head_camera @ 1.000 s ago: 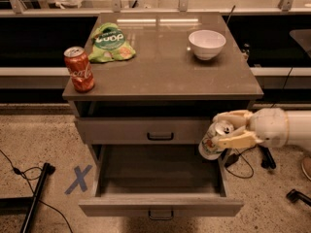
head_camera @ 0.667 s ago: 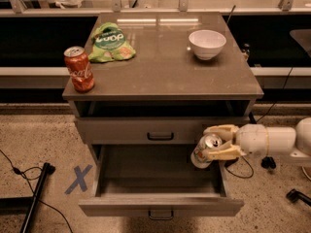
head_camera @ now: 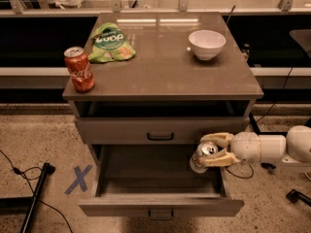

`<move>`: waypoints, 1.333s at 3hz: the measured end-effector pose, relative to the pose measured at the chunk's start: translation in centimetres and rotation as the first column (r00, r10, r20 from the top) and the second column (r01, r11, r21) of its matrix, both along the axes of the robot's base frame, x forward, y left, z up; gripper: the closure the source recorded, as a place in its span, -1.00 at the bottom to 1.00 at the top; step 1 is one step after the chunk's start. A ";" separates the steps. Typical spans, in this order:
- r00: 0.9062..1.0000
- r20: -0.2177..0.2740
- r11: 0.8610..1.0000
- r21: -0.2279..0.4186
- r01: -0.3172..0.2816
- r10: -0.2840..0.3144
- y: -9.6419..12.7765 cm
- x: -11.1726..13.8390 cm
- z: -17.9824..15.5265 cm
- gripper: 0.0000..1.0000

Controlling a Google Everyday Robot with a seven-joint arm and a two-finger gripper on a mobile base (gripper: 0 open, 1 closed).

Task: Place 7up can into middle drawer

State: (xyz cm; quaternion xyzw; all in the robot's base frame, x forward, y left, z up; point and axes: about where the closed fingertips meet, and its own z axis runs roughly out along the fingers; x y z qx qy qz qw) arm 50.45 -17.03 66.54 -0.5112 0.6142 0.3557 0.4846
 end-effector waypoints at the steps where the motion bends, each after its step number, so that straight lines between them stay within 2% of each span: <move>1: 0.999 -0.046 1.000 -0.020 0.002 -0.003 0.8 0.7 -3.5 1.00; 2: 0.999 -0.046 0.999 -0.040 0.008 -0.010 2.9 1.0 -9.1 1.00; 3: 0.999 -0.005 0.998 -0.056 0.042 -0.042 4.1 1.3 -12.6 1.00; 4: 0.998 0.017 0.996 -0.072 0.056 -0.055 4.9 1.4 -14.7 1.00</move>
Offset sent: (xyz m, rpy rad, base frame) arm 0.0204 0.0515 -0.1699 -0.0794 0.0117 -0.0507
